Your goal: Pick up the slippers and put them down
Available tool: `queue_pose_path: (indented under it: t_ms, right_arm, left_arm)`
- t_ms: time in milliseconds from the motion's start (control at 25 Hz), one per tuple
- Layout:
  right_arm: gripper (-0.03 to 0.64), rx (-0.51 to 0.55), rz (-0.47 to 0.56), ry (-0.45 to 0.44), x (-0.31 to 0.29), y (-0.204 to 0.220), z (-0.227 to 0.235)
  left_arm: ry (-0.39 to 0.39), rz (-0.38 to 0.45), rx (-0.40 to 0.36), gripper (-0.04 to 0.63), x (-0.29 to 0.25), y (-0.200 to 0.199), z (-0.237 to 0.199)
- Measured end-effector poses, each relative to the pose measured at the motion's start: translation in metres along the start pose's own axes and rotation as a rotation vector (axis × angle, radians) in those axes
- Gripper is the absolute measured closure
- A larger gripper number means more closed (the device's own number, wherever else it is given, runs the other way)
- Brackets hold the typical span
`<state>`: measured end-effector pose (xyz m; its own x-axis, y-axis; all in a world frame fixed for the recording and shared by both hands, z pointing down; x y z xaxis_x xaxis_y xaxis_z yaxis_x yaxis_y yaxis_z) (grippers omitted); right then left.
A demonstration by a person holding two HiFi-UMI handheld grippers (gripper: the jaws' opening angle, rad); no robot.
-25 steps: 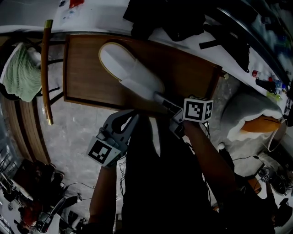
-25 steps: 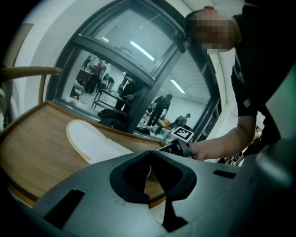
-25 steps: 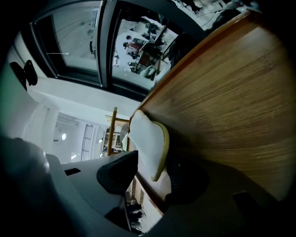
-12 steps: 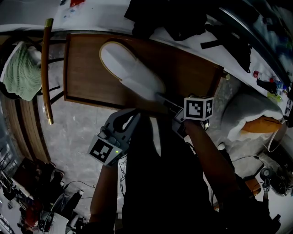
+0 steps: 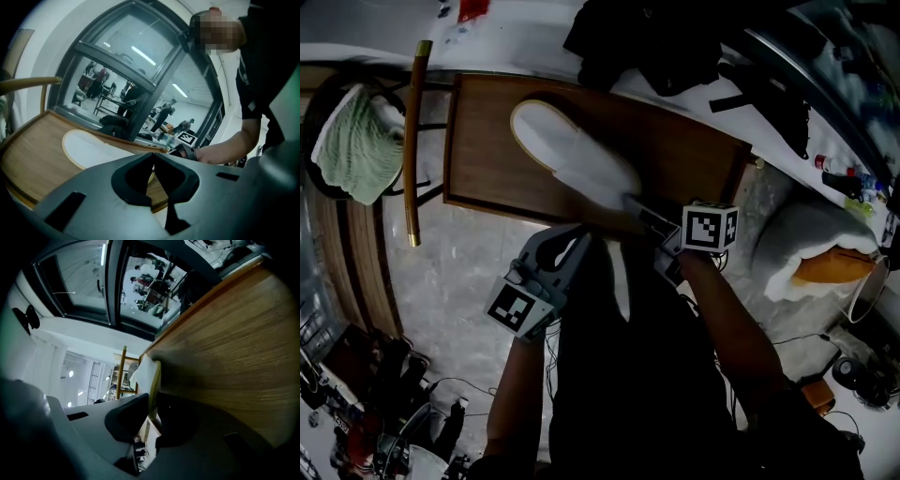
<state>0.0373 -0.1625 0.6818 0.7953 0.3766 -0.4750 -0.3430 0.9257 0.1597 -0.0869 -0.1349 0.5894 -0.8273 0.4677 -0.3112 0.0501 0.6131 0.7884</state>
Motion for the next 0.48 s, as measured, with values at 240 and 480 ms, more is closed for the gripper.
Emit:
queue_pose_path:
  t_ms: [240, 480]
  right_arm:
    - [0.551, 0.052, 0.032, -0.066, 0.017, -0.005, -0.037]
    - [0.551, 0.136, 0.097, -0.174, 0.059, -0.015, -0.105]
  left_arm:
    - [-0.019, 0.048, -0.05, 0.572, 0.02, -0.024, 0.015]
    - [-0.033, 0.104, -0.089, 0.572, 0.052, -0.059, 0.047]
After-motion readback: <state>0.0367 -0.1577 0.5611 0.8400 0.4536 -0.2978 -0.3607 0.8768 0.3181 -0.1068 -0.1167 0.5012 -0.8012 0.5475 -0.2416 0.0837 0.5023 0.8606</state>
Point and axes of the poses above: the fingertips, and each gripper's own axes: x backward along the fingers, z to its right, y out of its underside, the point moved 3 cm from there along x, backward along the fingers, and after that the axes turned 1 degree about z, right-handed, at the moved point
